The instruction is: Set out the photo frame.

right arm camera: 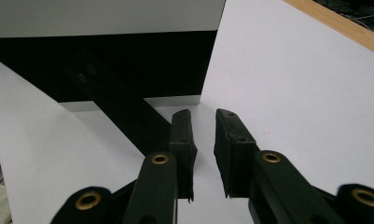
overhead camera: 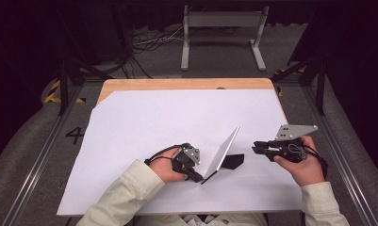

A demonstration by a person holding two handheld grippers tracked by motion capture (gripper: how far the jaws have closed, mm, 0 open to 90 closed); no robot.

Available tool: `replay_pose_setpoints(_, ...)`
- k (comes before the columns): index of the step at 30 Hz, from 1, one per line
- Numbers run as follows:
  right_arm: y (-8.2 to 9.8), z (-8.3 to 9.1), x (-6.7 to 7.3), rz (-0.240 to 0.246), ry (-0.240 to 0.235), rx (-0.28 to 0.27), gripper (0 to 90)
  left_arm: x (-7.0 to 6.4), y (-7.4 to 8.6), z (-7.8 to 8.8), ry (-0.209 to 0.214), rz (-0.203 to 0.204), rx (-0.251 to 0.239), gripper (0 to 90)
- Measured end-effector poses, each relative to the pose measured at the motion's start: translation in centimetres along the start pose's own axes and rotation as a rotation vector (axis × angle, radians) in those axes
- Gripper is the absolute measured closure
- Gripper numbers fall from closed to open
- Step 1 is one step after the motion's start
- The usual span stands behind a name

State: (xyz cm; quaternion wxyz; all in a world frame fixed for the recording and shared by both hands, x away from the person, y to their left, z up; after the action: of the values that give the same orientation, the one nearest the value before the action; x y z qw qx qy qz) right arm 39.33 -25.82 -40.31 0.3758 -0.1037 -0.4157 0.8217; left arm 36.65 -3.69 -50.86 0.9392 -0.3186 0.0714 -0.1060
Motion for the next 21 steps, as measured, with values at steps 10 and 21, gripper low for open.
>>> replay_pose_setpoints(10, -0.1, 0.5, -0.2, -0.003, 0.011, -0.008, 77.0, -0.6, -1.5, -1.2, 0.022, -0.04, 0.011, 90.0)
replay_pose_setpoints(21, 0.2, 1.0, -0.4, -0.011, 0.025, -0.011, 77.4, -0.8, -3.2, -2.5, 0.037, -0.073, 0.003, 90.0)
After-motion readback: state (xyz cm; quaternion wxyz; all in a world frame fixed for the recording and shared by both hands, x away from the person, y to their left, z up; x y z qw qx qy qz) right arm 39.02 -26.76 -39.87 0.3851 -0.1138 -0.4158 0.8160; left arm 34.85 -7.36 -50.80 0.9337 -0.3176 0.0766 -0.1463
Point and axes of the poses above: each handheld gripper's, and its own axes: z roughly backward along the jaws, y roughly out of its underside, x roughly to its left, the point moved 9 cm from there along -z, roughly forward along the jaws, and after that the axes turned 15 degrees about -z, right-handed, at the moved point
